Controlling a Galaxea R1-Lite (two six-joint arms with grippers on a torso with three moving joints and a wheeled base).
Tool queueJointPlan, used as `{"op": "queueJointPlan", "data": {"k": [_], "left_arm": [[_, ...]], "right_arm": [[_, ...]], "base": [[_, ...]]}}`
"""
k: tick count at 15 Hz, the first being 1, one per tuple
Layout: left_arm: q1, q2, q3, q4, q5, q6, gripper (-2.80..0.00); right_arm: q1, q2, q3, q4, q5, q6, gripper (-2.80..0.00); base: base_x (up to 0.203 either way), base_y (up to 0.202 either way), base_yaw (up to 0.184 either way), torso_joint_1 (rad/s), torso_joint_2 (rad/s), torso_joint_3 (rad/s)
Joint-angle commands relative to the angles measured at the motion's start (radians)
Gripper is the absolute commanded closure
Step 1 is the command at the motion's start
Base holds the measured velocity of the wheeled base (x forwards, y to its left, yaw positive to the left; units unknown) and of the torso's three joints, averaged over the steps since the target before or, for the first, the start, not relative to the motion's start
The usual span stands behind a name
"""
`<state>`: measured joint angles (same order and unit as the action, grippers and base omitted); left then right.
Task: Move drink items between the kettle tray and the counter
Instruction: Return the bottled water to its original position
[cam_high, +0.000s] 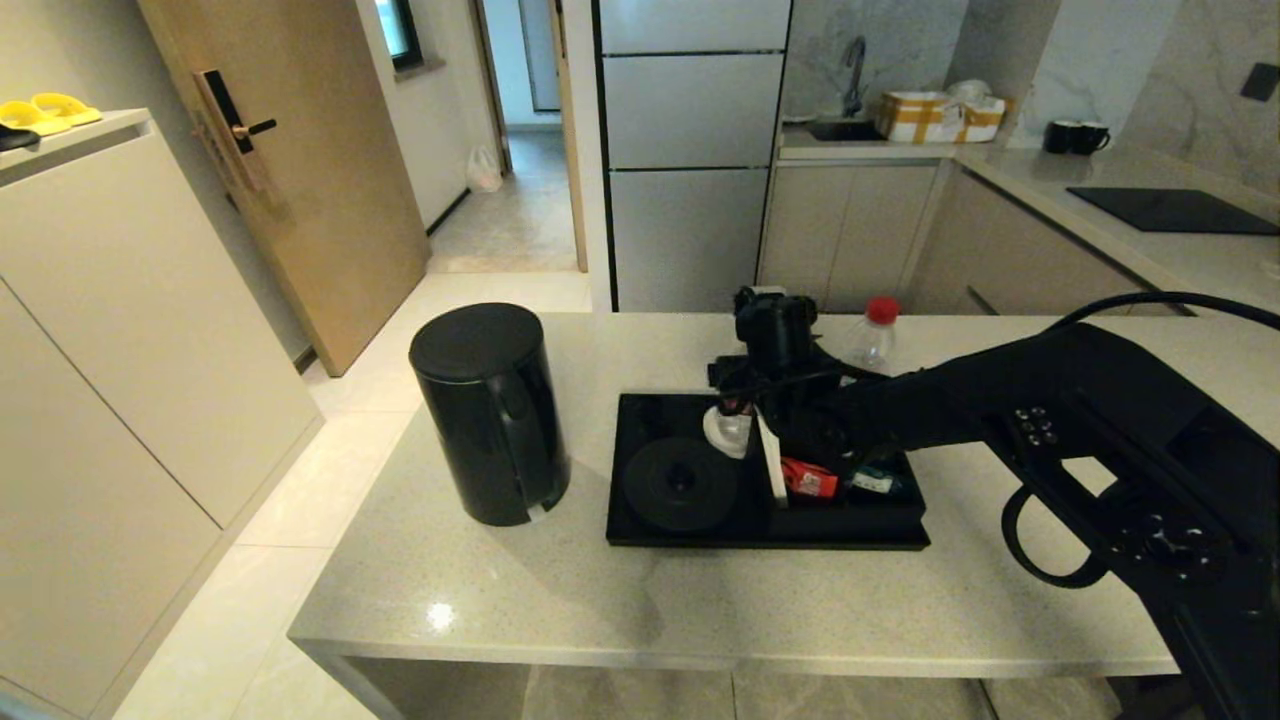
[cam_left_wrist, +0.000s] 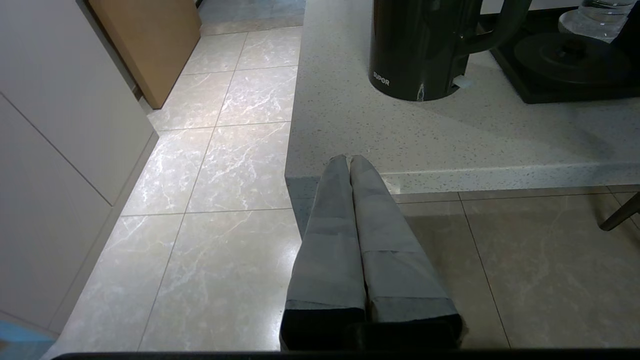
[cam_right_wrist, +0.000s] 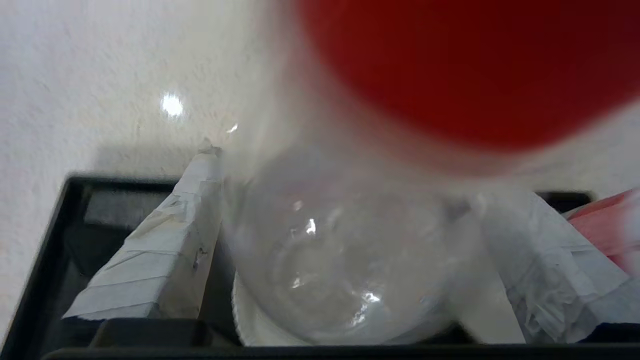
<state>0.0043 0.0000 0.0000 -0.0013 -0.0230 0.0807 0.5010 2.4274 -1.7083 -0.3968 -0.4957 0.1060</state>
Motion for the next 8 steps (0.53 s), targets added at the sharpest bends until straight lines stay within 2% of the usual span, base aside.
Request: {"op": "queueJointPlan", "data": {"k": [1, 8], "left_arm": [[0.0, 0.0, 0.0, 0.0, 0.0, 0.001, 0.0], [0.0, 0.0, 0.0, 0.0, 0.0, 0.001, 0.0]], "right_arm": [[-0.012, -0.036, 0.005, -0.001, 0.0, 0.003, -2.8], [0.006, -0.092, 0.051, -0.001, 0.002, 0.023, -2.8]], "base": [[0.0, 0.0, 0.0, 0.0, 0.0, 0.0], [0.0, 0.0, 0.0, 0.0, 0.0, 0.0]]}}
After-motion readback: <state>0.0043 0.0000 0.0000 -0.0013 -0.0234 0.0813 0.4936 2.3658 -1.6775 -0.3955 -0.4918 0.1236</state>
